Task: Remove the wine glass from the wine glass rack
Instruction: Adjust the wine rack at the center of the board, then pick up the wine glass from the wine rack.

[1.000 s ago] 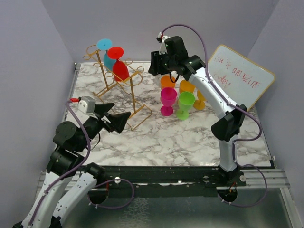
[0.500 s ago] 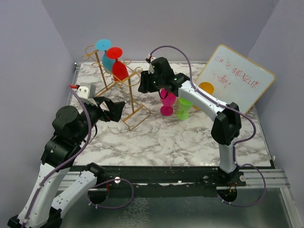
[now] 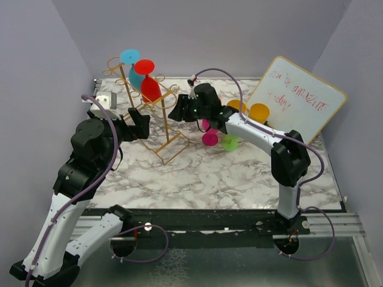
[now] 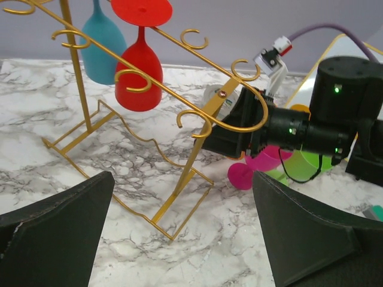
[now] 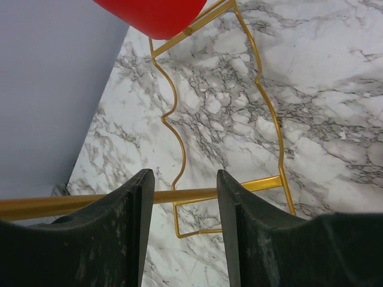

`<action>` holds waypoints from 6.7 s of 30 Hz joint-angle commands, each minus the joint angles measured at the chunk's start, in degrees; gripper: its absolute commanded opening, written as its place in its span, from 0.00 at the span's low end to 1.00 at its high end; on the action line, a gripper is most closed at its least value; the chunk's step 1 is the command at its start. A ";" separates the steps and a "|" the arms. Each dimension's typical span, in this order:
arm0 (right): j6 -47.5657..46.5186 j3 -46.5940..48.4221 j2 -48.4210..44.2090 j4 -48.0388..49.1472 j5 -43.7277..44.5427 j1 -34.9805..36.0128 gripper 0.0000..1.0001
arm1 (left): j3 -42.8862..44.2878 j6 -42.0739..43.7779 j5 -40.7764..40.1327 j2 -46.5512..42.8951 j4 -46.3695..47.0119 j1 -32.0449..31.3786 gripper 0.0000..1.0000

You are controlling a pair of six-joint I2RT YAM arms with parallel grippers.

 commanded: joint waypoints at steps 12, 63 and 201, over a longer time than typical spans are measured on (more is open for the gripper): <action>4.49 -9.47 -2.85 17.23 -1.64 5.43 0.50 | 11.69 3.22 -13.13 9.38 -0.63 0.04 0.99; 1.00 -9.38 0.66 18.55 -4.32 18.10 0.49 | 23.47 -12.85 47.86 36.65 11.43 35.46 0.83; 33.36 32.38 9.91 10.76 -8.58 -1.91 0.01 | 8.90 -9.81 57.30 12.79 7.01 33.99 0.90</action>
